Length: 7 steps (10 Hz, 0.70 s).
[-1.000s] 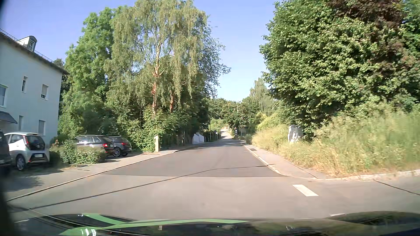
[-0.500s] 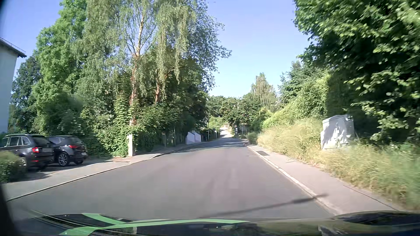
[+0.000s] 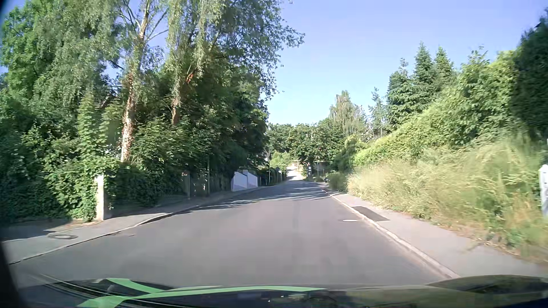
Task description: Follow the waypoints while adhering to traffic rules and regulations
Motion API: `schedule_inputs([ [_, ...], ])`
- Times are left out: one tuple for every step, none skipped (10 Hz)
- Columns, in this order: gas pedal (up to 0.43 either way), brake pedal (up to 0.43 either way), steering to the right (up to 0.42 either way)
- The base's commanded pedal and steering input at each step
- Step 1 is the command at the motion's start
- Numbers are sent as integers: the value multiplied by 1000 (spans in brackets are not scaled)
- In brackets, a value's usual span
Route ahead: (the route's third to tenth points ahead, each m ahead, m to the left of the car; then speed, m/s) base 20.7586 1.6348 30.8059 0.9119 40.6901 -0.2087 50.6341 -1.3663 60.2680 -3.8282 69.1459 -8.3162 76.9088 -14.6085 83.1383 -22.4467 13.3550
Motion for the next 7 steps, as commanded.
schedule_inputs([
  [209,0,0],
  [209,0,0],
  [209,0,0],
  [209,0,0],
  [209,0,1],
  [197,0,4],
  [197,0,6],
])
